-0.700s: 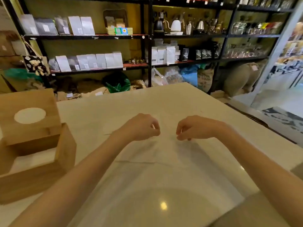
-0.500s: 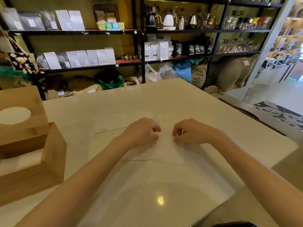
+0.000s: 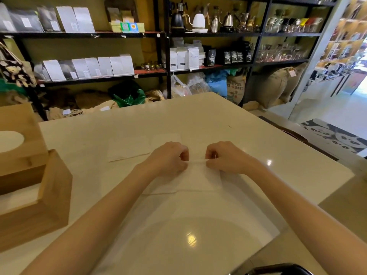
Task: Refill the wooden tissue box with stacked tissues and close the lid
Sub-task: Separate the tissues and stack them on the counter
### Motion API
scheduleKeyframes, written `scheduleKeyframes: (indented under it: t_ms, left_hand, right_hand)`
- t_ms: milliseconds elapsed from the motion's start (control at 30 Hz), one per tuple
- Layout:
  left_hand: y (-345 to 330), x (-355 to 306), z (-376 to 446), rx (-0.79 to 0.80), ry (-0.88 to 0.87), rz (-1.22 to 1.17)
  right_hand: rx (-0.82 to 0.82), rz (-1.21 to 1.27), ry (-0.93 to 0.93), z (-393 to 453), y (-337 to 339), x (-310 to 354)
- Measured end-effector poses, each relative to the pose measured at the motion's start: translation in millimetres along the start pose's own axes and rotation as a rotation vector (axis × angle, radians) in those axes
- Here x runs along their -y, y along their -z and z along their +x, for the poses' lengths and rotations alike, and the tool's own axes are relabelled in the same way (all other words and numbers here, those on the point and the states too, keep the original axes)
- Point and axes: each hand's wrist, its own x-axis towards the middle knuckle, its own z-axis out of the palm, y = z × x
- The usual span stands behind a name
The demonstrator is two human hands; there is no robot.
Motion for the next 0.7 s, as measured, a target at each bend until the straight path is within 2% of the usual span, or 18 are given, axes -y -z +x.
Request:
scheduleKeyframes:
  t_ms: [133,233,367,533,700]
  left_hand:
    - [7,5,0,-0.134,0.016,-0.181]
    - [12,8,0,-0.293,0.020,-0.299]
    - [26,7,-4,-0.453,0.007,-0.323]
    - [52,1,-24,-0.587,-0.003,-0.368]
    - [75,-3,-63,-0.599,0.028,-0.364]
  right_hand:
    - [-0.181,0.118,0.075,1,12,3]
    - [-0.329,0.179,0.141,1,20,8]
    - [-0.470,0.237,0.215,1,31,18]
    - [-0.526,0.285,0.302,1,41,32]
    - [-0.428,0.409,0.375,-3,39,50]
